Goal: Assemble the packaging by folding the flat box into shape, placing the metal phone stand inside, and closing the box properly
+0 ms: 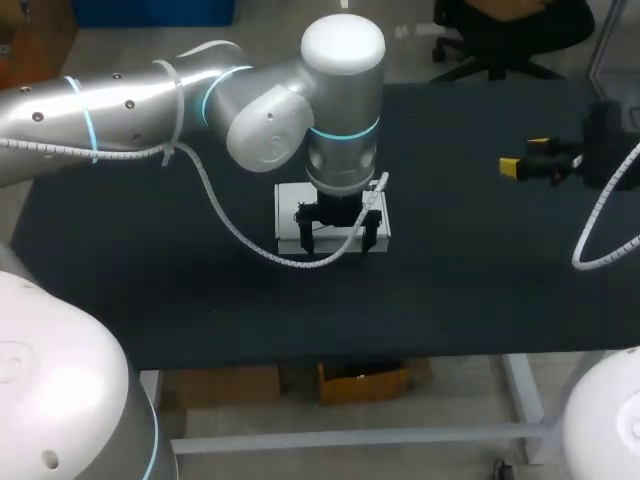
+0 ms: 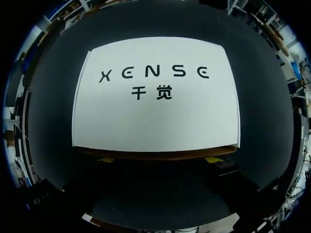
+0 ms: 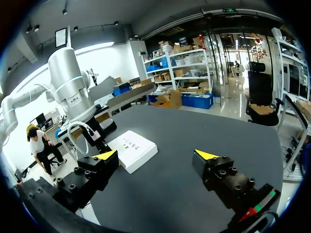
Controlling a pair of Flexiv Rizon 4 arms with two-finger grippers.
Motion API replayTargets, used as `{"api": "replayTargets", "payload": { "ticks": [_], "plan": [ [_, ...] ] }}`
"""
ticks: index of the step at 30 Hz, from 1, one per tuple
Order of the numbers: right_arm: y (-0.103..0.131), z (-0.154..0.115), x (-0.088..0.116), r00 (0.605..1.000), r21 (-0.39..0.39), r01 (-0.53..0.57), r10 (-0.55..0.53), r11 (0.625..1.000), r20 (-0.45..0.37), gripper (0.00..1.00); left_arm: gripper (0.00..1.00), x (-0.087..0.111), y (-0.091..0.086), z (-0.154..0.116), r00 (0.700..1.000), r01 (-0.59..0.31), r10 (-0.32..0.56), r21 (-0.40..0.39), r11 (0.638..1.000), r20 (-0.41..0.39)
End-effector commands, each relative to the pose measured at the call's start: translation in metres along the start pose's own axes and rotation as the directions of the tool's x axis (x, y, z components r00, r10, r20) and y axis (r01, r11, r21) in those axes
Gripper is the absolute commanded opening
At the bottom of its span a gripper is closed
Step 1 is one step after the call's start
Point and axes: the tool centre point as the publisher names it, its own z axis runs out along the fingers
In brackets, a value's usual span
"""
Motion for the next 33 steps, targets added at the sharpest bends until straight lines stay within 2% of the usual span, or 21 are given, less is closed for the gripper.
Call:
{"api": "replayTargets", "payload": {
  "ticks": [1, 5, 14, 21, 33],
  "plan": [
    [-0.001, -0.001, 0.0, 1.0, -0.004, 0.001, -0.001, 1.0, -0.004, 1.0, 1.0, 0.001, -0.001, 0.0, 1.0, 0.0, 0.0, 0.001, 1.0, 0.004],
    [-0.001, -0.001, 0.0, 1.0, -0.004, 0.001, -0.001, 1.0, -0.004, 1.0, 1.0, 0.001, -0.001, 0.0, 1.0, 0.0, 0.0, 0.001, 1.0, 0.004],
    [0.0, -0.003, -0.004, 0.996, -0.084, 0.086, -0.088, 0.993, -0.013, 1.0, 1.0, 0.001, -0.012, -0.001, 0.999, 0.031, -0.031, 0.005, 1.0, -0.009],
    [0.003, 0.003, -0.009, 0.993, -0.082, 0.11, -0.112, 0.991, -0.02, 1.0, 1.0, 0.003, -0.025, 0.001, 0.999, 0.042, -0.042, -0.004, 0.999, -0.006],
    [0.004, 0.004, -0.011, 0.993, -0.079, 0.113, -0.115, 0.99, -0.016, 1.0, 1.0, 0.001, -0.063, 0.006, 0.999, 0.052, -0.052, -0.002, 0.999, 0.01]
  ]
}}
